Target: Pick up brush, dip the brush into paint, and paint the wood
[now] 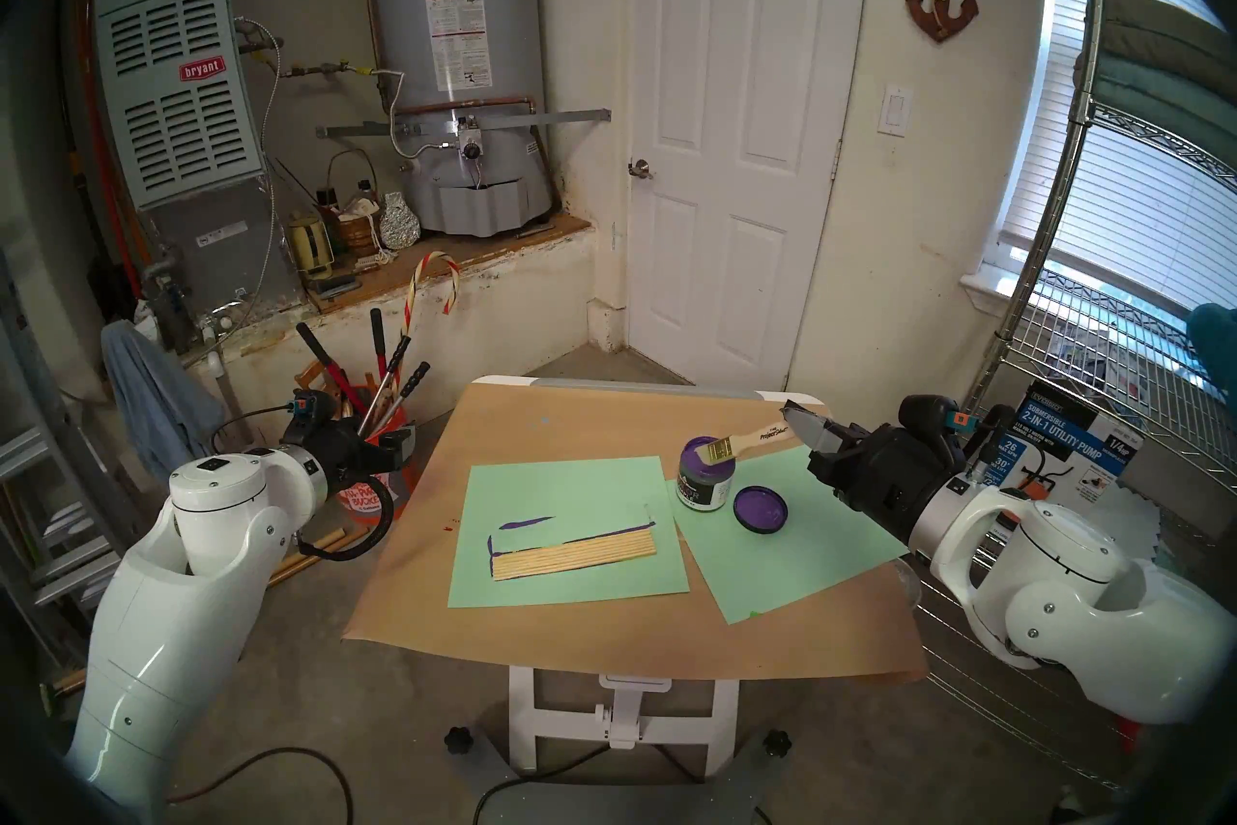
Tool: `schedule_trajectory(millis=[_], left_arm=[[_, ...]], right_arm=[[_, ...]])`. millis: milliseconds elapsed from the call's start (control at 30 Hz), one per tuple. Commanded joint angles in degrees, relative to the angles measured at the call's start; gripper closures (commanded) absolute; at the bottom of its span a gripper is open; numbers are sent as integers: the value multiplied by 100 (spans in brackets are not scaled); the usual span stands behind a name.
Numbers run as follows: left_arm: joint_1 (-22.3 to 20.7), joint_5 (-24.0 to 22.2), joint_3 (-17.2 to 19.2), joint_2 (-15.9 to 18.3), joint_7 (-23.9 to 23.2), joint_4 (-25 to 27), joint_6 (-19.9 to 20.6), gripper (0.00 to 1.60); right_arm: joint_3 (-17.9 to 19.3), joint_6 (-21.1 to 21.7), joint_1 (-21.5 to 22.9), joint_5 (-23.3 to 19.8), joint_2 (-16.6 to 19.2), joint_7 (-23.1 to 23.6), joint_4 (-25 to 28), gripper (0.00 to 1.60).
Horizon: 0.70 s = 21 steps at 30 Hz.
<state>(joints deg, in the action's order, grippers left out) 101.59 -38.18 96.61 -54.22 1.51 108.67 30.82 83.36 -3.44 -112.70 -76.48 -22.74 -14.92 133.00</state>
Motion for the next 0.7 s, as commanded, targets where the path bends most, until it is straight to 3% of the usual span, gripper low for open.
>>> schedule_trajectory(millis=[0,667], left_arm=[[-28,-13,64,7,10,97,-15,0],[-27,-13,64,7,10,98,-15,0]], right_arm=[[14,15,297,1,-73,-19,27,160],[-86,129,553,-282,-287,48,-11,160]])
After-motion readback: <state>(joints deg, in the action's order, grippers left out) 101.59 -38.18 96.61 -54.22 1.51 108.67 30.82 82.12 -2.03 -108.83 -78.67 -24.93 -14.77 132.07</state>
